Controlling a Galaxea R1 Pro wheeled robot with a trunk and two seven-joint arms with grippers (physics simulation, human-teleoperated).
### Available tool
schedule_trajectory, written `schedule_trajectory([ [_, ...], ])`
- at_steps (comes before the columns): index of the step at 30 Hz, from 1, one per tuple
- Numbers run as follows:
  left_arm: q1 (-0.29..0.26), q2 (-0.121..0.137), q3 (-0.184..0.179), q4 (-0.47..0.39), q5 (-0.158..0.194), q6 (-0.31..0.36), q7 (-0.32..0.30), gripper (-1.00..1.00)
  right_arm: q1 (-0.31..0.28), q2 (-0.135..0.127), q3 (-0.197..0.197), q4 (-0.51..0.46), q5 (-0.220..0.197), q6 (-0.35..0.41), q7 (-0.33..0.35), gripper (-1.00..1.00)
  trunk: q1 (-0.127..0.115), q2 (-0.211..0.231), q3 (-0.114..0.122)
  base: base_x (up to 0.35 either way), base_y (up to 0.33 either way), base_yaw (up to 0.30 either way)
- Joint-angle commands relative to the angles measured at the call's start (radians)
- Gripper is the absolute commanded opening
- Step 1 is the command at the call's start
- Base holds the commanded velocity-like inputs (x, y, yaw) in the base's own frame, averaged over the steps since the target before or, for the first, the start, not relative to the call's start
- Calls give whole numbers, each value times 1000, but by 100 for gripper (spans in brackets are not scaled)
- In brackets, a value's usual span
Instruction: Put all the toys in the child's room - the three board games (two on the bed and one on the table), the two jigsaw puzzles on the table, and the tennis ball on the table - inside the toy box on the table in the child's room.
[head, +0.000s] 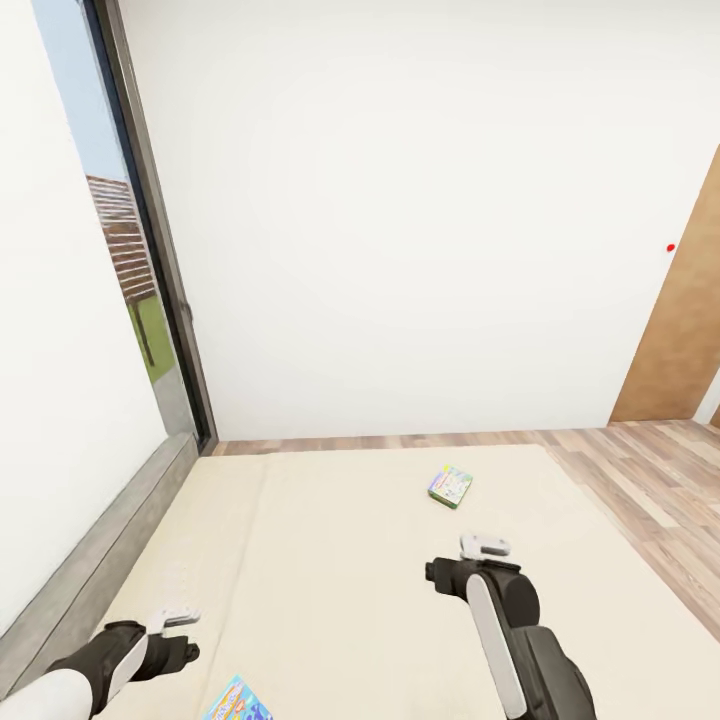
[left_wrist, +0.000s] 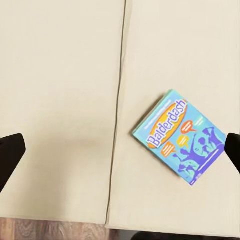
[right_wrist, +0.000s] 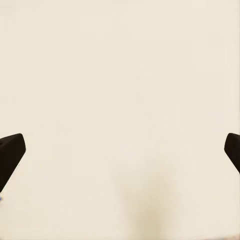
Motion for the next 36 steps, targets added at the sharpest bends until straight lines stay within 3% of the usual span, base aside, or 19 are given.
schedule_trajectory([
  [1,0,-1,8,1,-1,5,-3,100,2,0,4,-8,-11,5,-10,100,1,-2,-3,0,0,0],
  [6,0,-21,7,10,-6,-3,-3,100,9,0,28,-32,-43,27,-11,100,1,-2,-9,0,0,0],
  [12,0,-24,11,11,-2,4,-2,100,9,0,50,-35,-73,41,-12,100,1,-2,-18,0,0,0],
  [17,0,-35,17,4,2,10,-1,100,9,0,52,-35,-75,42,-12,100,1,-2,-27,0,0,0],
  [22,0,-68,16,2,1,0,-1,100,8,0,51,-35,-74,40,-11,100,1,-2,-35,0,0,0],
  [36,0,-73,17,-2,3,-7,-5,100,9,0,51,-34,-75,37,-10,100,1,-2,-57,0,0,0],
])
